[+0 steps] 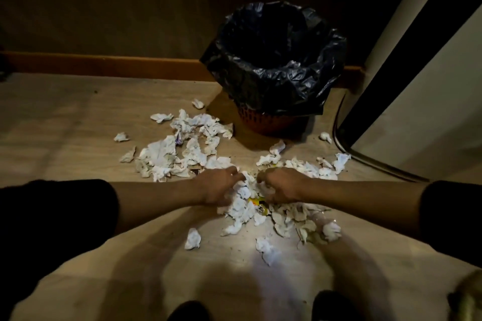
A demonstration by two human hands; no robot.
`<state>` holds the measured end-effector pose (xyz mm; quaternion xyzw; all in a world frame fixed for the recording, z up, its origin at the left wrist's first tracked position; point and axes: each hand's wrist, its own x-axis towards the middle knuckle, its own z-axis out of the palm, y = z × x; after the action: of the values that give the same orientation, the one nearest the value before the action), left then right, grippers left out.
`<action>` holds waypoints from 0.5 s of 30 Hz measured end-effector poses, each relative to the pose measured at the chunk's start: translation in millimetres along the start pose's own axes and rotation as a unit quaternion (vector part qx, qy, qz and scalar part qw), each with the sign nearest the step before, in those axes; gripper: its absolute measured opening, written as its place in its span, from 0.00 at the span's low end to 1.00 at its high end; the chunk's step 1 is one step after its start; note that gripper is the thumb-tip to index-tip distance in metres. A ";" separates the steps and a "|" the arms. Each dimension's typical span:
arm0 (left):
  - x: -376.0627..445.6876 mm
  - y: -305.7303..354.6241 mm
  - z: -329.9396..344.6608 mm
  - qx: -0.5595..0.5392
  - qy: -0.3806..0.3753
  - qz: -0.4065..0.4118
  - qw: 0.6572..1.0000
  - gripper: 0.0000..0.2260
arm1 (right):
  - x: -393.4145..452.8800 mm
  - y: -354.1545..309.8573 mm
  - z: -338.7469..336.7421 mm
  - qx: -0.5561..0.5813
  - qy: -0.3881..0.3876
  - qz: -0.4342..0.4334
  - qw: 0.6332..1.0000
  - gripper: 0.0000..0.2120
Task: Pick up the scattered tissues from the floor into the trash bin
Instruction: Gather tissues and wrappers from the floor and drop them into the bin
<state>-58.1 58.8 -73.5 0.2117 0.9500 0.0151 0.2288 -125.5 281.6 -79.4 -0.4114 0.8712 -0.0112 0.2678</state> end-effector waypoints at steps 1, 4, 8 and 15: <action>0.6 1.4 10.2 0.019 -0.032 0.003 0.999 0.32 | 1.6 -2.2 7.3 -0.017 -0.014 -0.006 1.000 0.28; 7.3 -1.2 34.9 0.012 -0.036 0.012 0.999 0.29 | 7.3 -1.2 28.7 -0.003 -0.031 -0.013 0.999 0.24; 14.7 -9.0 38.0 -0.058 0.016 0.031 0.998 0.16 | 9.4 0.5 27.4 0.063 0.011 -0.017 0.998 0.08; 10.7 -29.4 23.7 -0.120 0.133 0.011 0.984 0.19 | 15.5 19.1 -4.9 0.092 0.082 0.016 0.992 0.10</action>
<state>-67.9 34.9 -103.0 0.1892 0.9609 0.1597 0.1242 -149.4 282.1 -86.9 -0.3687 0.8921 -0.1203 0.2320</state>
